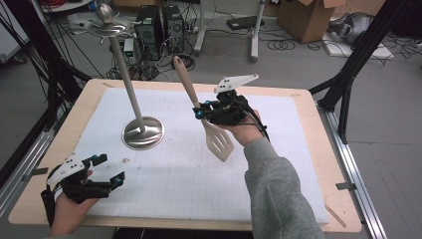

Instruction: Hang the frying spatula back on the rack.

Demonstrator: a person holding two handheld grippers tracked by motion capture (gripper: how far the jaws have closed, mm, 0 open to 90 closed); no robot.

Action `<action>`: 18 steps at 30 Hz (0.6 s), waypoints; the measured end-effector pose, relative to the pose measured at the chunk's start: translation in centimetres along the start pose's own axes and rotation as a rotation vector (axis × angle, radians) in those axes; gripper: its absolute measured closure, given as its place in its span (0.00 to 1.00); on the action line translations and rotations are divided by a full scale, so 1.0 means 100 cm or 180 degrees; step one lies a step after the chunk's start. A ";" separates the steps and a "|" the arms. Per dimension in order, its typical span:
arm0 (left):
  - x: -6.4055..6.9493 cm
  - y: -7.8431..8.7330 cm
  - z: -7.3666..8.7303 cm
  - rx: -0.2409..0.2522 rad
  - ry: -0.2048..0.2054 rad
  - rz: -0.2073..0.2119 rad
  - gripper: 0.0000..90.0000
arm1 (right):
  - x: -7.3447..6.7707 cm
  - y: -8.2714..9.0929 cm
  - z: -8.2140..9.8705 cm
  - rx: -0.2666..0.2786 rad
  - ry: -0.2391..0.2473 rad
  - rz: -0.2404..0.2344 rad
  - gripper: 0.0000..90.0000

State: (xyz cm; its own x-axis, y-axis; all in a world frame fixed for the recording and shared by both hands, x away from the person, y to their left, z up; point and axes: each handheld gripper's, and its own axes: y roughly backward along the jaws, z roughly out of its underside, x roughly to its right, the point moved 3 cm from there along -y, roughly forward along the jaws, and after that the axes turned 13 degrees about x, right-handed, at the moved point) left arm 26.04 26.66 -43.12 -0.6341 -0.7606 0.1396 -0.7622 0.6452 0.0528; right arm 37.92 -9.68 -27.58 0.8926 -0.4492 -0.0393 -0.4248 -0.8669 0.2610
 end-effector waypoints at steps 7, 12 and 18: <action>0.000 0.004 0.001 -0.0002 0.0001 -0.0028 0.04 | 0.000 -0.011 -0.013 -0.0021 -0.0016 -0.0058 0.86; -0.001 0.008 0.001 -0.0007 0.0003 -0.0054 0.04 | 0.001 -0.019 -0.023 -0.0049 0.0015 -0.0096 0.86; -0.001 0.011 0.001 0.0003 0.0012 -0.0067 0.04 | -0.002 -0.029 -0.035 -0.0043 0.0026 -0.0142 0.86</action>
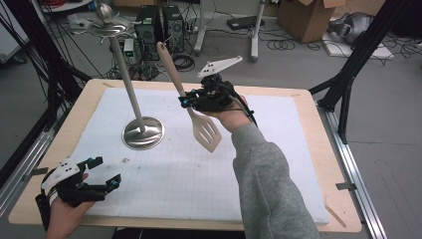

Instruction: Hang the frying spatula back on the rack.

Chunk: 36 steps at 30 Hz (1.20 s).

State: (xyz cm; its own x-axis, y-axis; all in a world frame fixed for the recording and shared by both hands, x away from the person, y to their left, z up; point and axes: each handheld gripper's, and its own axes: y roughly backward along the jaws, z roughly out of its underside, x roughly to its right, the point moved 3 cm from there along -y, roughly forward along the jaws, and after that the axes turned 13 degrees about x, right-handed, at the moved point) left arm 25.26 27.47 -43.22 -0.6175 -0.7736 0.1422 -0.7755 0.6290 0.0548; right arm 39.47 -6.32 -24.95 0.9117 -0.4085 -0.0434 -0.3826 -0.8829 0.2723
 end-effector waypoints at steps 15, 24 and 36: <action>0.001 0.006 0.000 0.0037 0.0036 -0.0016 0.04 | -0.001 -0.018 -0.019 -0.0087 0.0043 -0.0085 0.86; 0.001 0.011 0.001 0.0041 0.0044 -0.0059 0.04 | -0.003 -0.029 -0.031 -0.0117 0.0082 -0.0135 0.86; 0.000 0.014 0.001 0.0032 0.0039 -0.0077 0.04 | -0.005 -0.039 -0.036 -0.0187 0.0088 -0.0114 0.86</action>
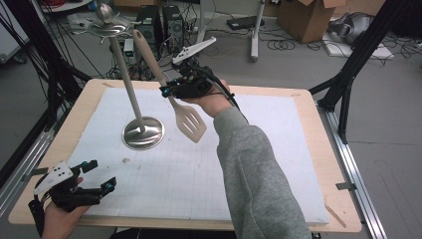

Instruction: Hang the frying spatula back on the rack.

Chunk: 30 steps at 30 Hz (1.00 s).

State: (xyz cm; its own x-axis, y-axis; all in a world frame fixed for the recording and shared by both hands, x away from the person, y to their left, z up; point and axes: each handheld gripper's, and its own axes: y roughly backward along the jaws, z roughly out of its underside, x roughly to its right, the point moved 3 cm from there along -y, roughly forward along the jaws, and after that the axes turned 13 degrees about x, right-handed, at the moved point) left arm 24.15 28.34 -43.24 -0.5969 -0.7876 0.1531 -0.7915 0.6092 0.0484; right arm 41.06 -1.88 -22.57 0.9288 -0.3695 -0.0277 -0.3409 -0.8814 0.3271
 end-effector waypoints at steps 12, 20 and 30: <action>0.000 0.000 0.001 -0.0007 0.0001 -0.0010 0.04 | -0.001 -0.008 0.000 -0.0027 -0.0007 -0.0005 0.86; -0.001 0.001 0.001 -0.0003 0.0012 -0.0008 0.04 | -0.002 -0.013 -0.001 -0.0038 -0.0012 -0.0006 0.86; -0.001 0.001 0.001 -0.0005 0.0016 -0.0007 0.04 | -0.003 -0.019 -0.001 -0.0070 -0.0035 -0.0016 0.86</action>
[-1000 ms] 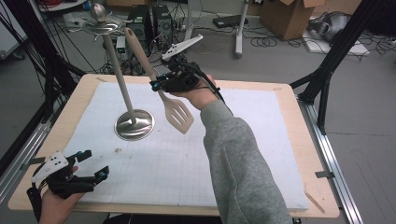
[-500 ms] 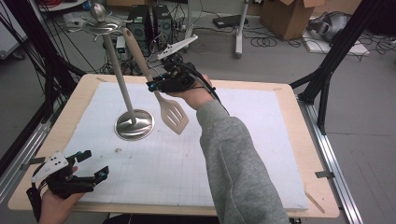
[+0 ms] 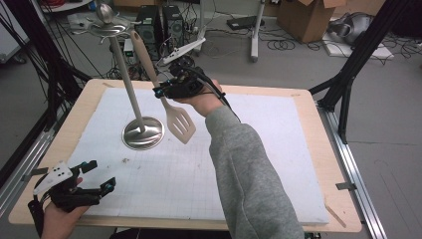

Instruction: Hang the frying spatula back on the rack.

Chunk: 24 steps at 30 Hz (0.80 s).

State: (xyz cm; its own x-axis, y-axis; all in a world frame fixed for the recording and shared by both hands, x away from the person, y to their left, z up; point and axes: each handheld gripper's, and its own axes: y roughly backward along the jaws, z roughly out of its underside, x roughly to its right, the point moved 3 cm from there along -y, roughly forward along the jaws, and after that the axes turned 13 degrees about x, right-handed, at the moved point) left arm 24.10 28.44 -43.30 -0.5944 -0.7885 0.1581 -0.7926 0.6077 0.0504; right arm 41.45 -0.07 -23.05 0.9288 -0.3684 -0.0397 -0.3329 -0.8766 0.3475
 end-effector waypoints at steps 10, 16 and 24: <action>0.000 0.001 0.000 0.0004 -0.0002 -0.0009 0.04 | -0.002 -0.007 0.000 -0.0041 0.0009 -0.0018 0.86; 0.000 0.001 0.000 0.0002 -0.0003 -0.0006 0.04 | -0.003 -0.011 -0.002 -0.0056 0.0005 -0.0014 0.86; 0.000 0.001 0.000 0.0015 0.0010 -0.0011 0.04 | -0.003 -0.016 -0.003 -0.0088 -0.0020 -0.0001 0.86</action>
State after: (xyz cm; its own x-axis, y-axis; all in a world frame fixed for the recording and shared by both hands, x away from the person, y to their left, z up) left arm 24.02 28.55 -43.30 -0.5913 -0.7902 0.1609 -0.7953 0.6045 0.0462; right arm 41.76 1.53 -23.32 0.9278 -0.3703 -0.0457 -0.3280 -0.8678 0.3732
